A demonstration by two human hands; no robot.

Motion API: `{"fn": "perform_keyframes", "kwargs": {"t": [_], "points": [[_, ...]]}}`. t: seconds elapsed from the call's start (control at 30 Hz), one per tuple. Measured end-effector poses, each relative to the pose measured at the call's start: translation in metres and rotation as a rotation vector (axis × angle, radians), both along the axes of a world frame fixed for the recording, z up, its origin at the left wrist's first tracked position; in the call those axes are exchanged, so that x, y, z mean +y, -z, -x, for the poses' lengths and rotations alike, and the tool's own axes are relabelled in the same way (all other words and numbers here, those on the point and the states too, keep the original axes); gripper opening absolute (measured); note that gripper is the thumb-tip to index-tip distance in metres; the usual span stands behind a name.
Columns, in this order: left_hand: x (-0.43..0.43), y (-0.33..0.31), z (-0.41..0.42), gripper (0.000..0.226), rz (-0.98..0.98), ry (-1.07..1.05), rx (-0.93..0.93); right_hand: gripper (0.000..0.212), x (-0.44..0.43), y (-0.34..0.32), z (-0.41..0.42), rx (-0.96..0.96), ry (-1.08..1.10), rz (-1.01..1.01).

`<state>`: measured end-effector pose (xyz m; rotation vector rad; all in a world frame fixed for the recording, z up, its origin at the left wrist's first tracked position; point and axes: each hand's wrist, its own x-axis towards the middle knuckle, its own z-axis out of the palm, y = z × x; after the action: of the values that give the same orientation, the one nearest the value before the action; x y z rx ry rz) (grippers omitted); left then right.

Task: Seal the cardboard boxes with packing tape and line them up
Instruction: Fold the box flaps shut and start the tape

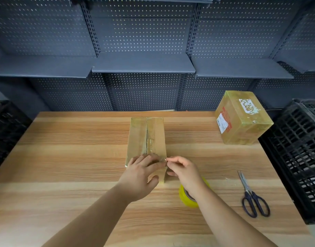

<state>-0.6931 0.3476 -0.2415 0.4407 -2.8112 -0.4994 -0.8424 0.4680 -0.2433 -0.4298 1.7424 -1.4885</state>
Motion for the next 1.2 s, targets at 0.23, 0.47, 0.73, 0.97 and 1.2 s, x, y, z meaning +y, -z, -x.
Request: {"fn": "perform_keyframes", "kwargs": {"t": [0.23, 0.47, 0.73, 0.97, 1.2], "points": [[0.002, 0.0, 0.005, 0.042, 0.108, -0.005, -0.014, 0.013, -0.005, -0.001, 0.0, -0.062, 0.044, -0.029], [0.0, 0.002, -0.002, 0.046, 0.042, 0.02, -0.023, 0.01, -0.011, -0.005, 0.0, -0.141, 0.042, -0.072], [-0.003, 0.0, -0.004, 0.052, -0.223, -0.046, 0.072, 0.018, -0.013, -0.003, -0.001, -0.146, 0.022, -0.135], [-0.004, 0.002, -0.002, 0.056, -0.216, -0.065, 0.015, 0.018, -0.019, -0.011, -0.001, -0.15, 0.03, -0.203], [-0.005, 0.0, -0.003, 0.057, -0.223, -0.044, -0.007, 0.018, -0.018, -0.017, 0.005, -0.22, -0.013, -0.2]]}}
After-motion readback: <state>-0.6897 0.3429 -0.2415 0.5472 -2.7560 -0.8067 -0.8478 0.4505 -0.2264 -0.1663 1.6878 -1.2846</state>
